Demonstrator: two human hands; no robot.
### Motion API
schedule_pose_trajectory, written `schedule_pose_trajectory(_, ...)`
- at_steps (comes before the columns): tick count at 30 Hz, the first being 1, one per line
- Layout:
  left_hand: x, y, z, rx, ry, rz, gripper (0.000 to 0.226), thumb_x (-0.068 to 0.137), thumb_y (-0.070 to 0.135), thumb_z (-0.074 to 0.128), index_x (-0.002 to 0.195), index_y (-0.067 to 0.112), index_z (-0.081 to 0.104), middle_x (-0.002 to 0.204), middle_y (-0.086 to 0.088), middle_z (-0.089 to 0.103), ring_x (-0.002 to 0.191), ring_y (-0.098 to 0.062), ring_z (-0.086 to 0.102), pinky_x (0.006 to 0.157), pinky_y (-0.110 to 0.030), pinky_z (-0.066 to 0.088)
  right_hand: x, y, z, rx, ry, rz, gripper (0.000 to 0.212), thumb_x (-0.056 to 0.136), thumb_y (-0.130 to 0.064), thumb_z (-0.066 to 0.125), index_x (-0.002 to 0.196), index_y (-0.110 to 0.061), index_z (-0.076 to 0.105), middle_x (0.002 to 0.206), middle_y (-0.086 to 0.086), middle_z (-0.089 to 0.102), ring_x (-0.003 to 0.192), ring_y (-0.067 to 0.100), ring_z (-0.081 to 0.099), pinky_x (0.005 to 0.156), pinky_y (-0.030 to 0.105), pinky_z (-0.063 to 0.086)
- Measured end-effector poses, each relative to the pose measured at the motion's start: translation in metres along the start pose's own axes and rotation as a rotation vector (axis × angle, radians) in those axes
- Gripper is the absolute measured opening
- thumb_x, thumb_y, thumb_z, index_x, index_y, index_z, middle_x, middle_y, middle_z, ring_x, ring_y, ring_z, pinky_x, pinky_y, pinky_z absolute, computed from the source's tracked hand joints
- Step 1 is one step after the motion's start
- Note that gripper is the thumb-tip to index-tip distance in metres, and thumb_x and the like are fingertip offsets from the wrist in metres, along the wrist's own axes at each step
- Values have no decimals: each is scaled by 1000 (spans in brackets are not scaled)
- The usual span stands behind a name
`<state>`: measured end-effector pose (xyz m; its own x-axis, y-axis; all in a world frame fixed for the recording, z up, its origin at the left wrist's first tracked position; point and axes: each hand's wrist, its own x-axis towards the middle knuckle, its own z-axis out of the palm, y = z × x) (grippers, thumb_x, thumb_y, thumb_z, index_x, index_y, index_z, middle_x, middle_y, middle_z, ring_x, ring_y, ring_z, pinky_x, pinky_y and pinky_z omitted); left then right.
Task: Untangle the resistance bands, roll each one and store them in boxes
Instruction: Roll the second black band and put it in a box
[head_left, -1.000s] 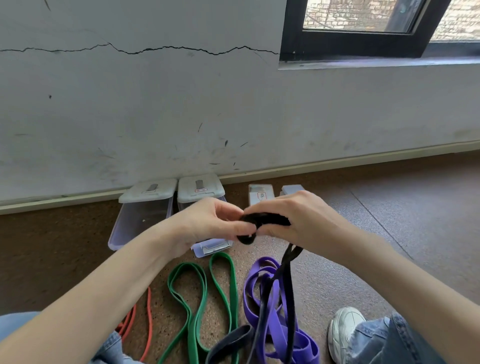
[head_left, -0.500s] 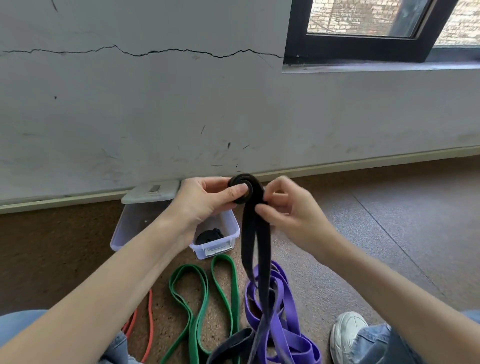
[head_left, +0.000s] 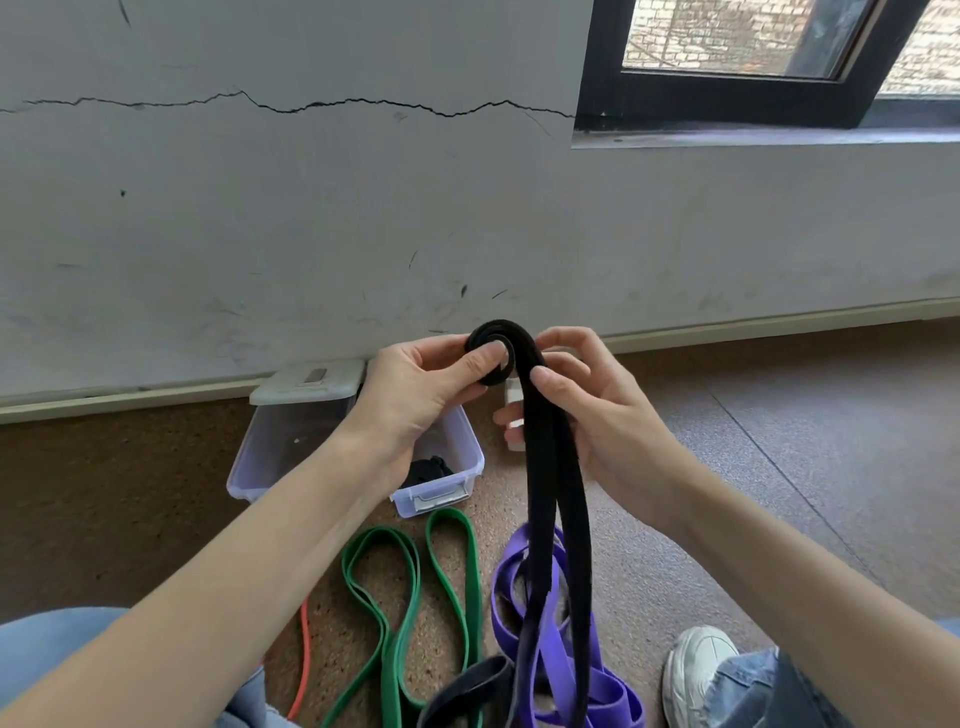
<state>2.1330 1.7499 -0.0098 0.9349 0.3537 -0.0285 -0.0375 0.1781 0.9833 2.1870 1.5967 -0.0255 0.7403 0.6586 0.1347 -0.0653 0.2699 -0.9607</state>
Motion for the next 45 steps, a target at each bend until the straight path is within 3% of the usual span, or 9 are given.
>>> schedule_pose_trajectory(6,-4,-5,0,167,-48,39,23,66,24,75,88,16,74,85,-1,75,81,-12,71,81,-22,54,-1,0,-2,-145,65,-35,27,74,-18,69,92,-12,51,83,6,65,79,21,68,73,38,58)
schedule_pose_trajectory(11,-5,-5,-7,166,-204,-97,29,60,28,75,87,17,74,90,-3,75,90,-15,70,85,-24,54,-1,-4,-6,-275,97,-47,17,79,-6,69,88,-17,58,82,9,67,76,24,68,76,41,58)
schedule_pose_trajectory(18,-3,3,-9,706,-319,34,16,71,17,79,83,25,71,82,0,73,83,-18,70,83,-41,56,-1,-11,-9,-1175,-115,-280,19,81,-11,70,99,-16,68,88,-4,71,82,7,64,77,22,52)
schedule_pose_trajectory(21,-2,3,-8,794,-344,72,16,72,15,79,84,19,70,83,0,74,81,-12,70,83,-37,56,-2,-10,-11,-1070,-94,-213,18,76,-10,74,90,-19,68,77,-10,69,74,1,64,70,17,52)
schedule_pose_trajectory(24,-3,5,-11,638,-343,30,14,74,10,76,85,17,71,84,-4,74,81,-13,70,82,-30,55,-1,-15,-17,-668,0,-22,21,66,-17,80,81,-20,65,72,-2,72,71,10,70,70,23,57)
schedule_pose_trajectory(28,-2,4,-17,385,-229,-48,20,75,8,73,95,6,71,90,-13,74,89,-25,70,84,-31,56,-4,-13,-17,-510,33,69,30,58,-33,76,84,-21,65,81,1,75,78,16,71,73,26,55)
schedule_pose_trajectory(31,0,-1,-17,310,-131,-34,27,74,7,72,100,0,69,91,-14,73,87,-26,70,81,-30,57,-8,-3,-11,-516,32,112,32,65,-27,78,88,-18,58,83,4,75,79,17,71,68,23,51)
schedule_pose_trajectory(36,1,-6,-17,312,-206,-10,31,63,21,77,92,12,69,91,-10,74,86,-21,71,79,-26,57,-8,-9,-13,-411,97,72,29,68,-10,78,90,-14,59,85,6,75,82,23,71,73,25,56)
schedule_pose_trajectory(45,1,-14,-15,767,-388,55,24,71,19,79,89,30,67,89,7,73,85,-5,68,86,-31,52,-5,-21,-16,-1222,-62,-174,30,76,-10,74,104,-21,68,91,-2,74,85,12,68,81,37,55)
